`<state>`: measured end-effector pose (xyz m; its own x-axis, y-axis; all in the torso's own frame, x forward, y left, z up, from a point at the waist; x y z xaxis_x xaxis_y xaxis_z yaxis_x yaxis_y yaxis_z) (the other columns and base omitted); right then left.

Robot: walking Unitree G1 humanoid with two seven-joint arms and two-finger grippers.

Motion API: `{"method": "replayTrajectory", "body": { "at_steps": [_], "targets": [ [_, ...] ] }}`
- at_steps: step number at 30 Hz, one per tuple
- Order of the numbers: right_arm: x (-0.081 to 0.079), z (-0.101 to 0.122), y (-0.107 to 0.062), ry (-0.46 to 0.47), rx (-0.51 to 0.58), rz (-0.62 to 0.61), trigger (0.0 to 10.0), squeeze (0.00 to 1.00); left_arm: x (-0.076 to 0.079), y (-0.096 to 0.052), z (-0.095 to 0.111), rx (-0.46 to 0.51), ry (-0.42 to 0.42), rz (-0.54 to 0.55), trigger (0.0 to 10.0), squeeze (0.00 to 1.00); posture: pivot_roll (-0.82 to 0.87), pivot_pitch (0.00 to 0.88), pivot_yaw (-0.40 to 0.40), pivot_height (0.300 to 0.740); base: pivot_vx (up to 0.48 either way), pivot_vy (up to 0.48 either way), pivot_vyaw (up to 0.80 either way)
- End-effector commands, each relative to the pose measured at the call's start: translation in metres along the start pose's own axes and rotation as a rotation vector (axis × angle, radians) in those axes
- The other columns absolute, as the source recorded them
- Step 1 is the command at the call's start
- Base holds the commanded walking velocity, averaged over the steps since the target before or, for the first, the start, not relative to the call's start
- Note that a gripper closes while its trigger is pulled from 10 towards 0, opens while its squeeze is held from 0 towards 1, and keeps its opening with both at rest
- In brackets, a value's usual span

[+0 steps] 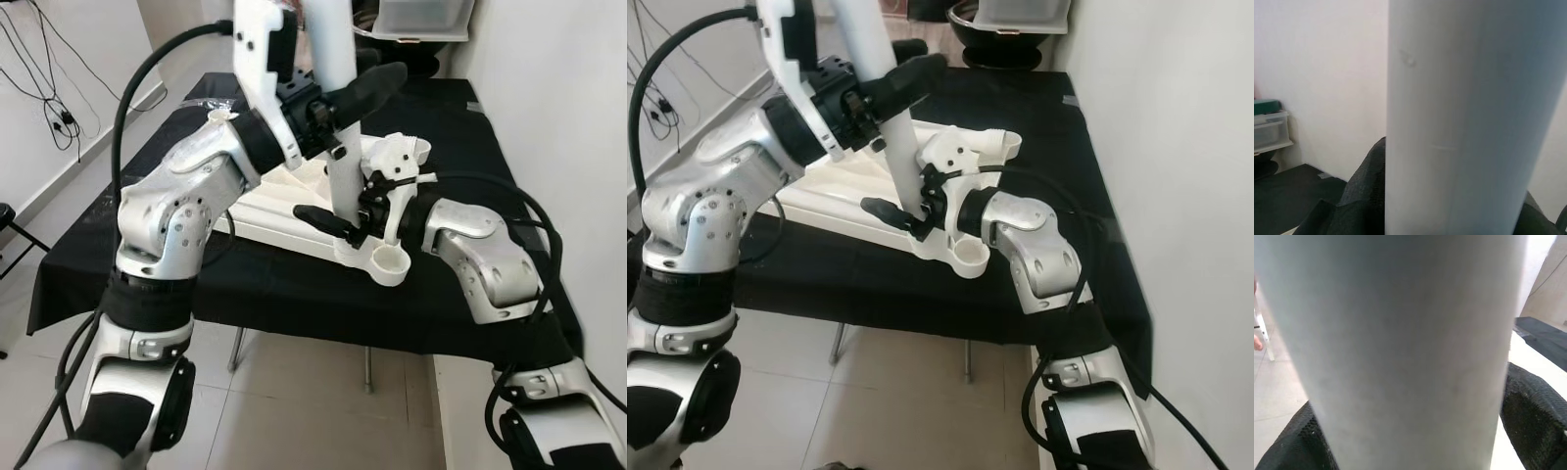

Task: Building children table

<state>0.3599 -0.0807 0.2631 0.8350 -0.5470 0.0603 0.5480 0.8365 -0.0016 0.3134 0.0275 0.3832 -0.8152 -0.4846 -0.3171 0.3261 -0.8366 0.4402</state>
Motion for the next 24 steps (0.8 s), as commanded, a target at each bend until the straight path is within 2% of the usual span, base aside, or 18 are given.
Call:
{"method": "replayTrajectory", "body": {
  "at_steps": [1, 2, 3, 6, 7, 9, 10, 12, 14, 16, 24],
  "targets": [
    [-0.021, 0.006, 0.024, -0.001, 0.007, 0.098, 10.0, 0.0, 0.069, 0.037, 0.019, 0.15, -0.151, -0.344, 0.0, 0.0, -0.02, 0.047, 0.005, 0.74, 0.0, 0.0, 0.0],
    [-0.024, 0.006, 0.026, 0.027, 0.007, 0.131, 10.0, 0.0, 0.071, 0.051, 0.019, 0.149, -0.162, -0.349, 0.0, 0.0, -0.02, 0.044, 0.004, 0.74, 0.0, 0.0, 0.0],
    [-0.024, 0.006, 0.026, 0.027, 0.007, 0.131, 10.0, 0.0, 0.071, 0.051, 0.019, 0.149, -0.162, -0.349, 0.0, 0.0, -0.02, 0.044, 0.004, 0.74, 0.0, 0.0, 0.0],
    [-0.035, 0.005, 0.029, 0.081, -0.005, 0.237, 10.0, 0.0, 0.077, 0.075, 0.018, 0.136, -0.176, -0.362, 0.0, 0.0, -0.02, 0.041, 0.003, 0.74, 0.0, 0.0, 0.0],
    [-0.042, 0.004, 0.029, 0.105, -0.012, 0.292, 3.7, 0.0, 0.08, 0.082, 0.019, 0.136, -0.182, -0.368, 0.0, 0.0, -0.02, 0.04, 0.003, 0.74, 0.0, 0.0, 0.0],
    [-0.047, 0.003, 0.029, 0.121, -0.017, 0.329, 3.7, 0.0, 0.082, 0.087, 0.02, 0.135, -0.186, -0.373, 0.0, 0.0, -0.02, 0.04, 0.003, 0.74, 0.0, 0.0, 0.0],
    [-0.053, 0.001, 0.028, 0.145, -0.019, 0.388, 0.0, 0.0, 0.086, 0.097, 0.022, 0.136, -0.196, -0.382, 0.0, 0.0, -0.02, 0.036, 0.003, 0.74, 0.0, 0.0, 0.0],
    [-0.055, 0.001, 0.028, 0.15, -0.019, 0.402, 0.0, 0.0, 0.087, 0.1, 0.023, 0.135, -0.199, -0.383, 0.0, 0.0, -0.02, 0.036, 0.003, 0.74, 0.0, 0.0, 0.0],
    [-0.059, 0.001, 0.027, 0.154, -0.013, 0.44, 0.0, 0.0, 0.078, 0.08, 0.023, 0.15, -0.2, -0.392, 0.0, 0.0, -0.02, 0.035, 0.004, 0.74, 0.0, 0.0, 0.0],
    [-0.061, 0.001, 0.026, 0.16, -0.005, 0.462, 0.0, 0.0, 0.074, 0.069, 0.024, 0.159, -0.202, -0.403, 0.0, 0.0, -0.02, 0.035, 0.004, 0.74, 0.0, 0.0, 0.0],
    [-0.063, -0.002, 0.024, 0.17, -0.019, 0.477, 0.0, 0.0, 0.072, 0.069, 0.023, 0.17, -0.206, -0.421, 0.0, 0.0, -0.02, 0.04, 0.006, 0.74, 0.0, 0.0, 0.0]
  ]
}}
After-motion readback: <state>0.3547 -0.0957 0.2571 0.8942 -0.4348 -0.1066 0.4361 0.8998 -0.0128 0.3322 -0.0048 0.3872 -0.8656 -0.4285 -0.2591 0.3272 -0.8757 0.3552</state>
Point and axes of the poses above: a point about 5 cm out from each wrist's last joint towards the gripper, its own y axis pointing out of the wrist towards the gripper, its own z axis along the axis of the wrist's last joint, x = y × z, the point moved 3 cm from there along y, pointing out of the wrist towards the gripper, and after that the axes turned 12 degrees about y, right-handed, at the moved point
